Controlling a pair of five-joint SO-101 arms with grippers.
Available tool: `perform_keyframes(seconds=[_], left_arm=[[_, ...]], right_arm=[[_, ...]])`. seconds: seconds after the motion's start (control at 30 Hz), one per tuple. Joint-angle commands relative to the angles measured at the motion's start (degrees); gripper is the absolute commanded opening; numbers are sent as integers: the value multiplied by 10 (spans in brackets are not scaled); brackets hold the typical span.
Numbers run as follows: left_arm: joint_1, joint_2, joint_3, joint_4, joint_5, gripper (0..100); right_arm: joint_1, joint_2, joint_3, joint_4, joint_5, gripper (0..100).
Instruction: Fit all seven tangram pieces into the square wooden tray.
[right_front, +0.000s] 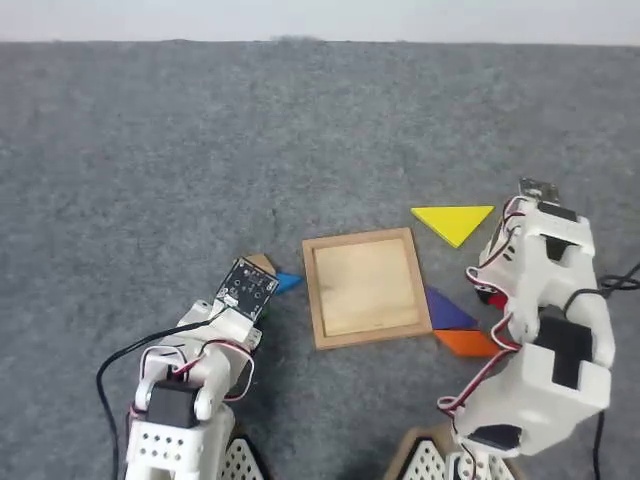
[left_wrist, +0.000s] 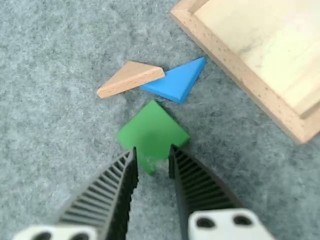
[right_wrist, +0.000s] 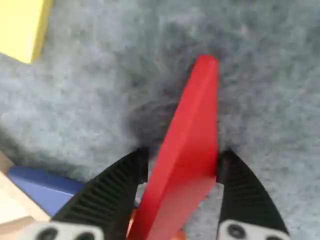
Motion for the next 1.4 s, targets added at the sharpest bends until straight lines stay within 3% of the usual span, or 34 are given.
perform_keyframes(seconds=[0.0, 0.27, 0.4, 0.63, 0.73, 0.83, 1.0, 1.17, 1.37], left_arm=[[-4, -7, -7, -1, -4, 98], [-4, -7, -7, -1, -4, 98], [-4, -7, -7, -1, -4, 98], [-4, -7, -7, -1, -4, 98], [-4, -7, -7, -1, -4, 98], [-4, -7, -7, -1, -4, 98], [-4, -7, -7, -1, -4, 98], [-4, -7, -7, -1, -4, 98], [-4, -7, -7, -1, -4, 98]], right_arm=[[8, 6, 15, -6, 7, 201], [11, 5, -22, -4, 7, 5], [11, -32, -34, 4, 9, 6], [0, -236, -23, 32, 102, 6], [-51, -325, -6, 44, 148, 6], [-160, -375, 11, 58, 174, 6], [-327, -336, 9, 19, 185, 6], [-368, -243, 6, -75, 185, 6], [-404, -189, 7, -92, 137, 6]])
